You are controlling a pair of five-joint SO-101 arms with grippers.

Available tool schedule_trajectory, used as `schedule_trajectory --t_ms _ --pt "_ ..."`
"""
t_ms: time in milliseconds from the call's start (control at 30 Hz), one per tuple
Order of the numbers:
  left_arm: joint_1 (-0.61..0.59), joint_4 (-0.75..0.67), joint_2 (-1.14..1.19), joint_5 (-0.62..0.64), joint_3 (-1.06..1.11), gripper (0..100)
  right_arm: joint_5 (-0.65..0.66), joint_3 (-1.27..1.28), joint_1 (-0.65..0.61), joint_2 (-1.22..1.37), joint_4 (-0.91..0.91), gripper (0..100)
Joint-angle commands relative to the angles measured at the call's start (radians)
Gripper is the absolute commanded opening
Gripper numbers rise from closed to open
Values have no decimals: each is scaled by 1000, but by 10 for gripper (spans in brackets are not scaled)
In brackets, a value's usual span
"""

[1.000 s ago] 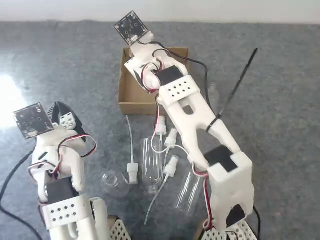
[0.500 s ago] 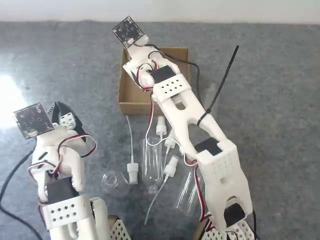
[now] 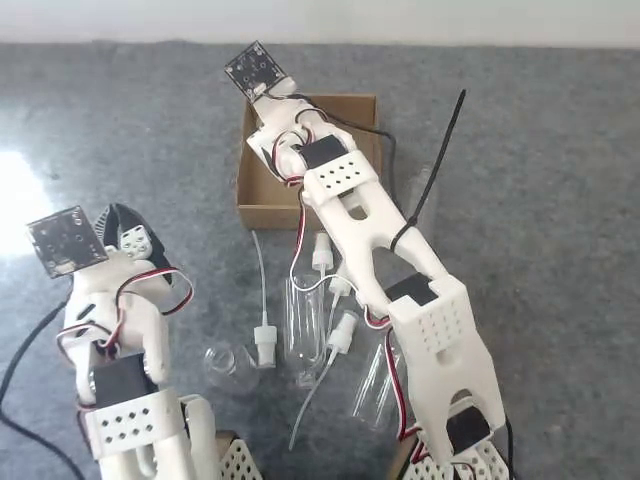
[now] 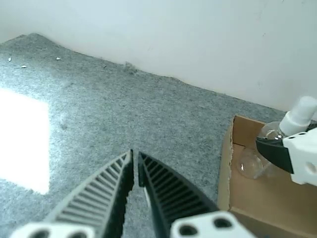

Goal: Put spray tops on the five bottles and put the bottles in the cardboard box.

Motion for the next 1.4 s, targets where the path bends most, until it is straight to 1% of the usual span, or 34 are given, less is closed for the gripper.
schedule_trajectory --t_ms 0,267,600,633,767,867,1067,1367 --pt "-29 -26 5 8 -16 15 -2 -72 -18 1 -38 128" --pt "-34 -26 5 8 -16 15 -2 -72 -21 59 -177 128" --pt "-34 -26 5 8 -16 15 -2 -74 -25 64 -176 132" --pt "-34 -26 5 8 -16 15 -2 -74 -24 64 -176 146" --pt "-34 -26 5 8 -15 15 -2 -74 -25 64 -151 251" --pt "-34 -26 5 8 -15 15 -2 -83 -31 65 -151 251" --pt "-34 -26 5 8 -15 15 -2 -212 -30 127 -151 222" --pt "-34 -26 5 8 -15 15 0 -526 -5 352 -142 174"
